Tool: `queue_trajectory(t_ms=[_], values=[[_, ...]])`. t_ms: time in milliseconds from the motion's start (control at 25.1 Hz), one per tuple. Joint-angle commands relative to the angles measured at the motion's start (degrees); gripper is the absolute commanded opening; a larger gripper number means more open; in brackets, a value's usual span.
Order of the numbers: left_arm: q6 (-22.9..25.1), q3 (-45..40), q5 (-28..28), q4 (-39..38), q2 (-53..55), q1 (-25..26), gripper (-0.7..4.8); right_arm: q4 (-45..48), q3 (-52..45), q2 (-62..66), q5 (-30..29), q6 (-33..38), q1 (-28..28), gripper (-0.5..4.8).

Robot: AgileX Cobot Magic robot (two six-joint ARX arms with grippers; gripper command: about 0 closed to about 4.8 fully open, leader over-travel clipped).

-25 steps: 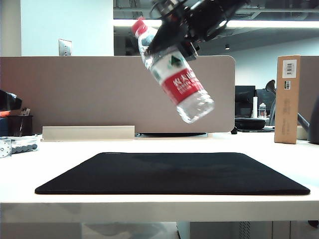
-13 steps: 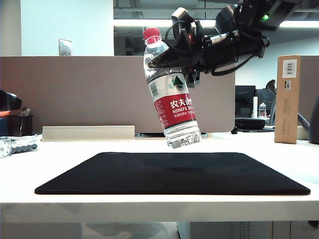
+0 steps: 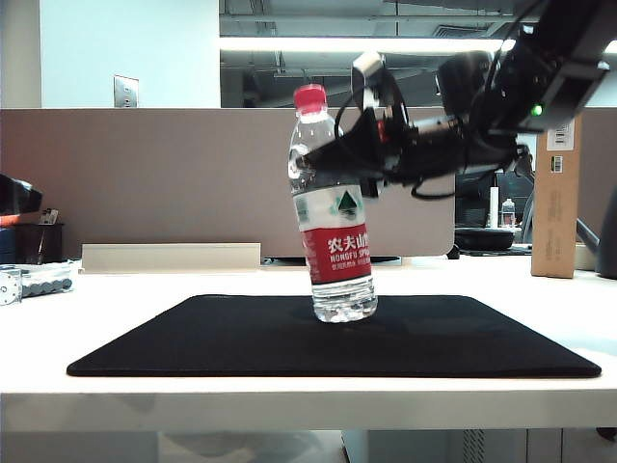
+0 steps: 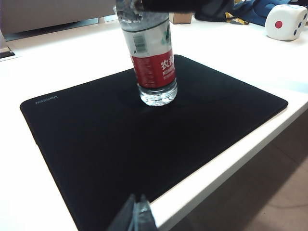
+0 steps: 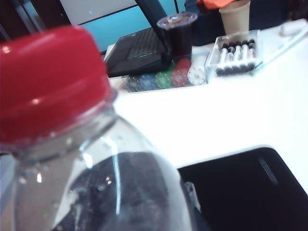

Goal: Stand the plastic bottle up on the black mouse pad.

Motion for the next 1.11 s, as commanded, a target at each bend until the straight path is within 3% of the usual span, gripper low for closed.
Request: queue_trajectory(t_ms=[40, 199, 398, 597, 676, 915, 1114], values=[[-0.2, 0.2, 0.0, 0.5, 0.0, 0.0, -0.04, 3.7, 0.6, 0.0, -2.0, 0.7, 0.3, -0.06], [-0.2, 0.2, 0.0, 0.5, 0.0, 0.0, -0.04, 4.5, 0.6, 1.6, -2.2, 0.7, 0.3, -0.03], [-0.2, 0.2, 0.0, 0.5, 0.0, 0.0, -0.04, 5.0, 0.6, 2.2, -2.2, 3.1, 0.4, 1.8], [-0.2, 0.2, 0.0, 0.5, 0.0, 0.0, -0.04, 7.1, 0.6, 2.1, -2.1, 7.3, 0.4, 2.79], [-0.2, 0.2, 0.0, 0.5, 0.0, 0.0, -0.04, 10.3, 0.6, 2.1, -1.6, 11.2, 0.4, 3.93], [-0.2, 0.2, 0.0, 0.5, 0.0, 0.0, -0.04, 18.9, 0.6, 2.1, -1.4, 19.3, 0.4, 4.01], [-0.2, 0.2, 0.0, 0.5, 0.0, 0.0, -0.04, 36.3, 0.7, 2.1, 1.4, 33.3, 0.3, 4.01]])
